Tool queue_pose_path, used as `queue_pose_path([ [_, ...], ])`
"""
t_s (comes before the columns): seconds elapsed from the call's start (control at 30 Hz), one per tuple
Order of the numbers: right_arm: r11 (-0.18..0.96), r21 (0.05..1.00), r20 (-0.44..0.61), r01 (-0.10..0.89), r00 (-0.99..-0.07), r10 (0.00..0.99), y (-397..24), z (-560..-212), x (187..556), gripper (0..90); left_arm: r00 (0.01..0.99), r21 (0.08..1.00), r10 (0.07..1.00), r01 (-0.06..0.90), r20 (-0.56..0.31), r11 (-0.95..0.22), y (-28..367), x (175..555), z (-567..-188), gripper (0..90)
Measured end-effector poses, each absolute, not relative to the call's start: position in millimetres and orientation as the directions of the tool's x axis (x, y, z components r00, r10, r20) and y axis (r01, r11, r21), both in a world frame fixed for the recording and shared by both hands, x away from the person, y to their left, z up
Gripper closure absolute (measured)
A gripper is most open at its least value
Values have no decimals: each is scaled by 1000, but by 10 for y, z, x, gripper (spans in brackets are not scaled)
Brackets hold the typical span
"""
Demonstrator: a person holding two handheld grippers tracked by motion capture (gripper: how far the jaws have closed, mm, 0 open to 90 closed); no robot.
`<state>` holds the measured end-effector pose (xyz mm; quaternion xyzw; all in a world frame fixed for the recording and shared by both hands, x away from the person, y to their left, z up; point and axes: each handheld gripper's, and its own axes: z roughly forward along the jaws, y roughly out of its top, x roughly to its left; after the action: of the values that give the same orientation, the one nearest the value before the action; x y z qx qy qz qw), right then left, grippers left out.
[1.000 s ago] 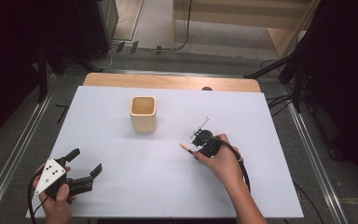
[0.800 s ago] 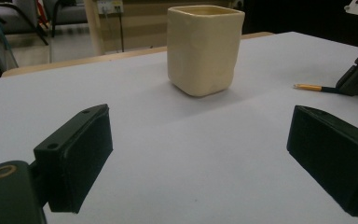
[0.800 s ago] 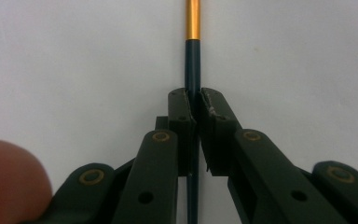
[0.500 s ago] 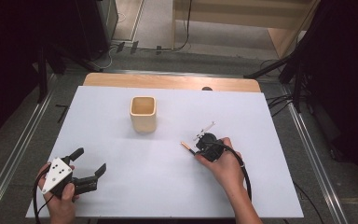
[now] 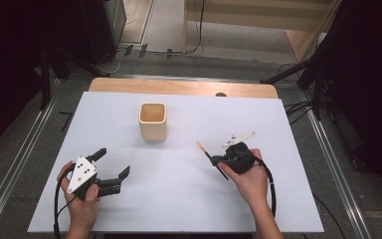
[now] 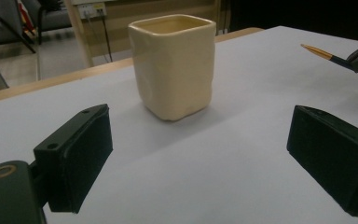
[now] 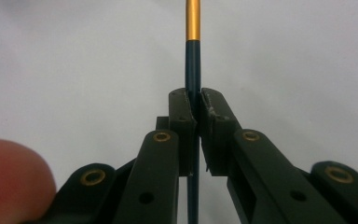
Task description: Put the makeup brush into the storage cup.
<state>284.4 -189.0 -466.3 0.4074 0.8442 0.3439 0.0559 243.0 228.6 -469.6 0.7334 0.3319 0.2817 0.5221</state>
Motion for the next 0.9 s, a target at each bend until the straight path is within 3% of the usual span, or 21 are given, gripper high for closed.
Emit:
queue_pose_path([
  [0.43, 322, 715, 264, 620, -667, 697, -1857, -4697, 2756, 849, 693, 957, 718, 159, 67, -243, 1946, 2656, -4626, 77],
  [0.9, 288, 776, 295, 561, -726, 621, -1645, -4752, 2697, 849, 774, 957, 634, 191, -9, -220, 1819, 2632, -4681, 77],
])
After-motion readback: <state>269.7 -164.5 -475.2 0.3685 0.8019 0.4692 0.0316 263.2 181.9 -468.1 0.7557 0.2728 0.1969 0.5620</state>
